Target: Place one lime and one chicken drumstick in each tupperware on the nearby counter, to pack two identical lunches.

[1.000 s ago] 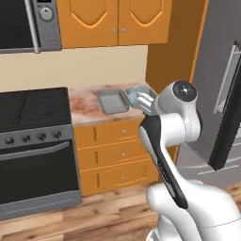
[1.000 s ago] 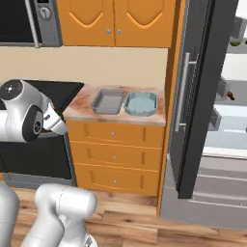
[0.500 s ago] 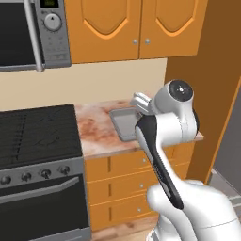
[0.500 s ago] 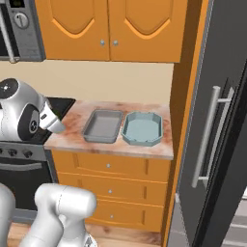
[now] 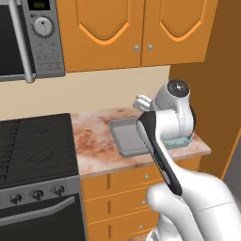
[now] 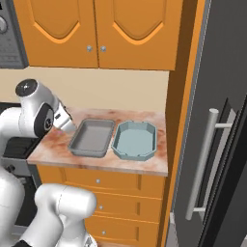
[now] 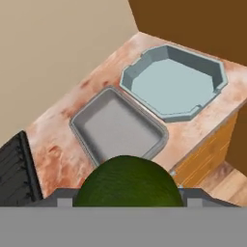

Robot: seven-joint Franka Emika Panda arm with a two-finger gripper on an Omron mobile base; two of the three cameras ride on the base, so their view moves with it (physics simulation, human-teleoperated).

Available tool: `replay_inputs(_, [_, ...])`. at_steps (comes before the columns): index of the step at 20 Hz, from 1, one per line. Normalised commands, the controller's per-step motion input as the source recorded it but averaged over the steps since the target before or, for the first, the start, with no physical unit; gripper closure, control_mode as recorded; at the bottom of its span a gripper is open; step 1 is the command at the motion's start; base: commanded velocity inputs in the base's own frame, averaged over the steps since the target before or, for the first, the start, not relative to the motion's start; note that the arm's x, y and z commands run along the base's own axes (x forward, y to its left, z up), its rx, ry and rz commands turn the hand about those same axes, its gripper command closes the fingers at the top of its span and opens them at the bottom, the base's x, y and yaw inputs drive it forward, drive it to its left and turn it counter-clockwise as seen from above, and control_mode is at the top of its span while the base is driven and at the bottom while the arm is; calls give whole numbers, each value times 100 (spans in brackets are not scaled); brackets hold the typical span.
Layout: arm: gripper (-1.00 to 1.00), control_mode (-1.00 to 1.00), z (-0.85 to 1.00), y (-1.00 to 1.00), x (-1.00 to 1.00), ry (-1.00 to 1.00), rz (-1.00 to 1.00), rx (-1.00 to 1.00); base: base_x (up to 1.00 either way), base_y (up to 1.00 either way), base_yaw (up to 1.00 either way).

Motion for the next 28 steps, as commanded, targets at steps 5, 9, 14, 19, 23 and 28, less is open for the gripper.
replay_inputs(5, [100,-100,-87,-9,91,30,2,-11,0,0,0])
replay_inputs(9, [100,-100,-83,0,81,19,0,-10,0,0,0])
replay_inputs(14, [100,-100,-38,0,67,3,0,1,0,0,0])
replay_inputs(19, [100,-100,-53,0,100,0,0,0,0,0,0])
replay_inputs(23, [100,-100,-84,0,95,4,2,0,0,0,0])
replay_inputs(28, [-100,-100,-46,0,100,4,1,0,0,0,0])
